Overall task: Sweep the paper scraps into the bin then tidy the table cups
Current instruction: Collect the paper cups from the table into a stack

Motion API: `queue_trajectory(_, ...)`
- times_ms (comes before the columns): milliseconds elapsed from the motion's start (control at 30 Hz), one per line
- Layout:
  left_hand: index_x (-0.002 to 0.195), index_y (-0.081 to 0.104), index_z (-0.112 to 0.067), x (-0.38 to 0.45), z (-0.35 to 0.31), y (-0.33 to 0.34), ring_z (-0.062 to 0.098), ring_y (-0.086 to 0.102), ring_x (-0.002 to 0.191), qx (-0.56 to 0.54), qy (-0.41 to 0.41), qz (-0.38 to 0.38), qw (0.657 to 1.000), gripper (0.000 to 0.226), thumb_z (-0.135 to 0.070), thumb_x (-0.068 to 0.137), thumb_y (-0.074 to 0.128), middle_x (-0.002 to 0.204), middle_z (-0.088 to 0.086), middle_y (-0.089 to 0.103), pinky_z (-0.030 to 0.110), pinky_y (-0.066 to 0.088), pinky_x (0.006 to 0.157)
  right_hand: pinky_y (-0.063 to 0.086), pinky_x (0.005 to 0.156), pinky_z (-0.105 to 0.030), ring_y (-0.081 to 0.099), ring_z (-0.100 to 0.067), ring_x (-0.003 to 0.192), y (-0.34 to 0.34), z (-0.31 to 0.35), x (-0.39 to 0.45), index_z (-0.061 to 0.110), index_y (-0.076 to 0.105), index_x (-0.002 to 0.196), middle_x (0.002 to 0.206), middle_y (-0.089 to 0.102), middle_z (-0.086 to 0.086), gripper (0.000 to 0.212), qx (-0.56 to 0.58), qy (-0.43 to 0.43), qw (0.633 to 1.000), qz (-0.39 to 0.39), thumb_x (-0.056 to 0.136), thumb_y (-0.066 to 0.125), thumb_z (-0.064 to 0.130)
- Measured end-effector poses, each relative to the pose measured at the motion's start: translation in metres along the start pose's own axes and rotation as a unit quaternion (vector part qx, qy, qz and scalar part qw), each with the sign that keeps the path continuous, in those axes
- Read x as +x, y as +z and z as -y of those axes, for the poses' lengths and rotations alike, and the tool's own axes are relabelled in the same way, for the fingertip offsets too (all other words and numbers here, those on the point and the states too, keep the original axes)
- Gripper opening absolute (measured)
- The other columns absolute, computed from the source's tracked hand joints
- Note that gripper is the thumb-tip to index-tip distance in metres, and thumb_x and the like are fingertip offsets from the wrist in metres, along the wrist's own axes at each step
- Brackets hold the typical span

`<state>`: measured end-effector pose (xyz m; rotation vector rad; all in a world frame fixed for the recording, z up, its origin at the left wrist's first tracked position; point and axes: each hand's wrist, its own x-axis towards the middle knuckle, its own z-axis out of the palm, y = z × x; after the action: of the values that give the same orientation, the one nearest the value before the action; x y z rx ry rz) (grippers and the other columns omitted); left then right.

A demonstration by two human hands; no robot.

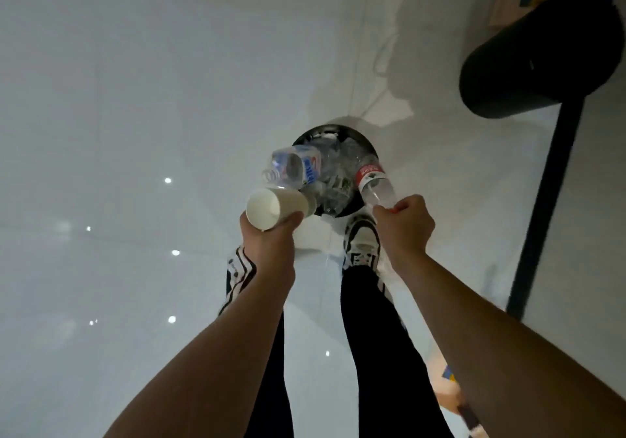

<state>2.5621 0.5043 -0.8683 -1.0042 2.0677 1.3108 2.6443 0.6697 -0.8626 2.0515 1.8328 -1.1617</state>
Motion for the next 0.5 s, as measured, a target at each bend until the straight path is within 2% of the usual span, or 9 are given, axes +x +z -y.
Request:
queue_trajectory(67,0.109,0.052,-0.044,0.008,0.014,0.017,0.017,0.062,0.098,-0.017,-0.009,-0.021,1.000,0.076,-0.025,0.046,0.089,0.104,-0.012,0.063,0.040,0.057,0.082,0.031,0.047,-0.022,0.052,-0.019,0.064,0.008,-0.002,0.016,0.013,0.054,0.087,0.071,0.053,0.005,0.027,-0.026,-0.041,0.999,0.016,0.074,0.076,0.022)
queue_trajectory(100,0.112,0.051,-0.043,0.012,0.020,0.025,0.015,0.062,0.099,-0.025,-0.015,-0.030,0.999,0.078,-0.026,0.046,0.089,0.105,-0.013,0.062,0.038,0.056,0.083,0.034,0.047,-0.022,0.054,-0.017,0.064,0.011,-0.002,0.023,0.015,0.055,0.091,0.073,0.054,0.006,0.029,-0.031,-0.055,0.998,0.023,0.074,0.076,0.024)
queue_trajectory(200,0.112,0.049,-0.043,0.021,0.033,0.044,0.004,0.057,0.093,-0.024,-0.016,-0.039,0.999,0.076,-0.026,0.049,0.089,0.101,-0.017,0.060,0.022,0.048,0.072,0.042,0.064,-0.025,0.055,-0.015,0.077,0.020,-0.004,0.032,0.019,0.060,0.119,0.089,0.058,0.006,0.045,-0.061,-0.109,0.991,0.057,0.078,0.077,0.028)
queue_trajectory(267,0.113,0.048,-0.042,0.027,0.037,0.057,0.002,0.054,0.091,-0.016,-0.023,-0.043,0.999,0.075,-0.024,0.052,0.089,0.101,-0.018,0.058,0.018,0.041,0.067,0.049,0.068,-0.029,0.060,-0.017,0.078,0.025,-0.010,0.036,0.018,0.061,0.124,0.094,0.063,0.004,0.049,-0.066,-0.135,0.986,0.074,0.079,0.077,0.029)
queue_trajectory(367,0.109,0.048,-0.042,0.037,0.041,0.070,0.002,0.052,0.086,0.050,-0.024,0.006,0.998,0.069,-0.020,0.057,0.087,0.095,-0.019,0.056,0.016,0.037,0.061,0.060,0.075,-0.046,0.071,-0.031,0.082,0.030,-0.019,0.041,0.018,0.057,0.133,0.106,0.070,-0.005,0.056,-0.029,-0.113,0.987,0.107,0.082,0.075,0.030)
queue_trajectory(433,0.114,0.051,-0.039,0.045,0.041,0.074,0.007,0.052,0.085,0.120,-0.033,0.055,0.991,0.069,-0.018,0.059,0.087,0.093,-0.019,0.053,0.018,0.037,0.058,0.059,0.081,-0.046,0.072,-0.029,0.086,0.033,-0.022,0.049,0.022,0.053,0.139,0.103,0.073,-0.008,0.060,-0.026,-0.118,0.983,0.141,0.084,0.075,0.030)
queue_trajectory(500,0.127,0.051,-0.033,0.048,0.036,0.070,0.012,0.050,0.090,0.176,-0.038,0.087,0.980,0.077,-0.018,0.060,0.087,0.099,-0.015,0.049,0.018,0.037,0.058,0.057,0.089,-0.041,0.071,-0.023,0.090,0.032,-0.019,0.052,0.027,0.047,0.145,0.098,0.074,-0.004,0.067,-0.032,-0.127,0.974,0.183,0.084,0.074,0.031)
